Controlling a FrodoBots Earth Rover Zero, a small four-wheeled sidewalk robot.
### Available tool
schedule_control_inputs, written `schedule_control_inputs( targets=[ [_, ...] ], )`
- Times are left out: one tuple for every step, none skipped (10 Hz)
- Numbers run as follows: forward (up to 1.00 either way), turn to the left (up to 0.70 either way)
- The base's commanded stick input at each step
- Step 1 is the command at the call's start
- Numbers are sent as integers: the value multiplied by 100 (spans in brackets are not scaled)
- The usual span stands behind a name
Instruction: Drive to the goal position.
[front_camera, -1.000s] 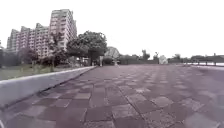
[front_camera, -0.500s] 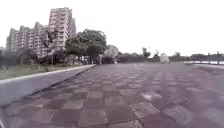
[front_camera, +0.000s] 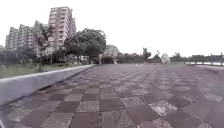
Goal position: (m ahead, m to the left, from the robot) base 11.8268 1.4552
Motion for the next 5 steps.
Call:
schedule_control_inputs(
  targets=[
    [100, 0],
    [100, 0],
    [100, 0],
    [100, 0],
    [100, 0]
  ],
)
